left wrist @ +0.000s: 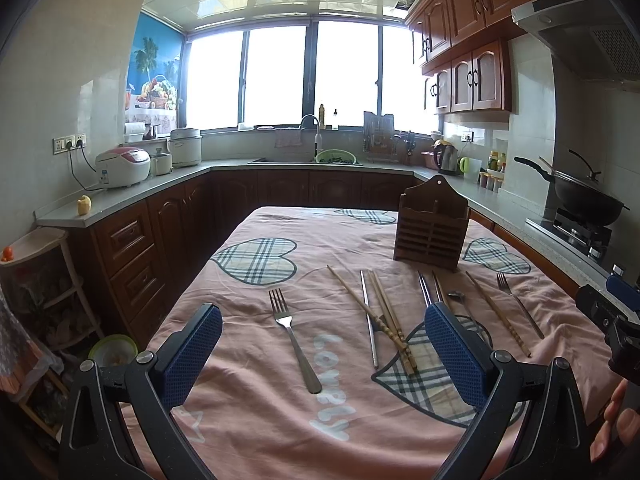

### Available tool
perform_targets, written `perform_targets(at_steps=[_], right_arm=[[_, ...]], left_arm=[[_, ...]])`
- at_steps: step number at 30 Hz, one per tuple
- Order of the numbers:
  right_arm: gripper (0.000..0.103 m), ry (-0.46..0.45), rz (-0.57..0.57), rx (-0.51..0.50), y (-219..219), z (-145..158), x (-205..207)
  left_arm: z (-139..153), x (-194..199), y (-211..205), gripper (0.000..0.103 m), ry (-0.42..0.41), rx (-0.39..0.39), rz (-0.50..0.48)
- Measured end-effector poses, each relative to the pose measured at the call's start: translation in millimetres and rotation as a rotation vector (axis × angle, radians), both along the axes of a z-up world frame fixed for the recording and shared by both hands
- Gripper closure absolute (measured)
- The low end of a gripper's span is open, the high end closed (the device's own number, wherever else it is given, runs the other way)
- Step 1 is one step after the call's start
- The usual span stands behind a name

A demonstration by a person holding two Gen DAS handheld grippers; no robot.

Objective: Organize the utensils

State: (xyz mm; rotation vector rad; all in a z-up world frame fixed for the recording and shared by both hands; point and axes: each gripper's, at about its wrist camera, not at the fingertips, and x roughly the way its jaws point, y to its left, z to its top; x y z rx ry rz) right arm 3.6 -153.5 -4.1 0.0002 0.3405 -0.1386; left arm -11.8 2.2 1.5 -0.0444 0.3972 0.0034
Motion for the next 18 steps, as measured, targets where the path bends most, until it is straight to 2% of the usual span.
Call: perform_targets(at_steps=[14,18], right_arm=[[0.000,0.002,0.002,0.000,0.9,-0.6,0.5],[0.000,0.007,0.004,0.002,1.2,-1.9,0.8]], left_arm=[[-1.0,3.2,-2.0,0.001,0.008,-0.001,-0.003],[-3.5,9.4,0.9,0.001,0.024,-0.023,-0.015]])
